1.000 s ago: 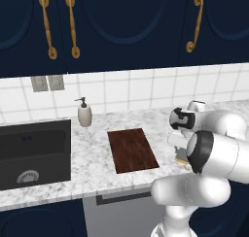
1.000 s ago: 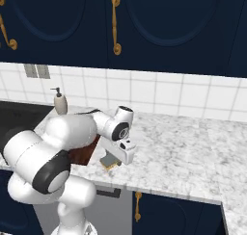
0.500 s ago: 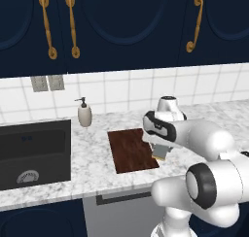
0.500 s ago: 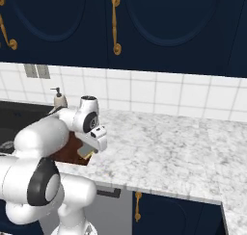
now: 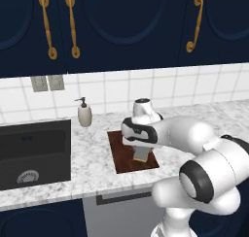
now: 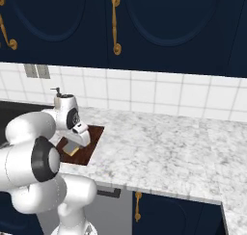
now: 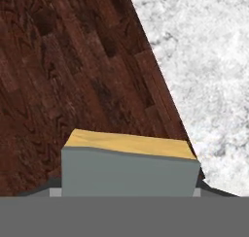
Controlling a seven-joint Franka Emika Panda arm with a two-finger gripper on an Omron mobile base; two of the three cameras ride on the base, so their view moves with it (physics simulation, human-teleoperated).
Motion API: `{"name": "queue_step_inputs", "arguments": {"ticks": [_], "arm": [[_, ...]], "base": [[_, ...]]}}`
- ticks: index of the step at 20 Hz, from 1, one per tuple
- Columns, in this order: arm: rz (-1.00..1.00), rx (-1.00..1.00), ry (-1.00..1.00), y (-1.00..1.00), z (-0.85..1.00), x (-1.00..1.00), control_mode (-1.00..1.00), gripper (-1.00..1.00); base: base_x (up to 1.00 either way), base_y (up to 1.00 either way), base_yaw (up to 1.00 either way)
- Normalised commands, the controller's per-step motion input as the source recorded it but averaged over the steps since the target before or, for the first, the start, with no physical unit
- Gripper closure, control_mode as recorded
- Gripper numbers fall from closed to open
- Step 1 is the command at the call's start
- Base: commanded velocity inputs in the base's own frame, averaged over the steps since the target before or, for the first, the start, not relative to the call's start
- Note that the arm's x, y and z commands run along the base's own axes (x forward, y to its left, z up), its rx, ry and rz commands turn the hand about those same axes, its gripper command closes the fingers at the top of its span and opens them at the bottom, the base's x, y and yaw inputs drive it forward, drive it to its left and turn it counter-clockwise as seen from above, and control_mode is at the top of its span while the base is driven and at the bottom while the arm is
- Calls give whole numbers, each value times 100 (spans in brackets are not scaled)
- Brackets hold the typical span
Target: Pick up the sponge from the counter and clean the cutting board by briefly scrubbing or pressing down on the cutting board. Once finished, release the sponge.
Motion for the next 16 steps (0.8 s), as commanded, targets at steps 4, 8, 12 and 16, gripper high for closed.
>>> {"name": "queue_step_inputs", "arguments": {"ticks": [4, 8, 12, 16], "arm": [[19, -4, 10, 83, 0, 5, -100, 100], [17, -3, 6, 59, 0, 0, -100, 100], [11, -5, 4, 25, -10, 0, -100, 100], [7, -4, 2, 8, -38, 0, -100, 100]], "base": [[0, 0, 0], [0, 0, 0], [0, 0, 0], [0, 0, 0]]}}
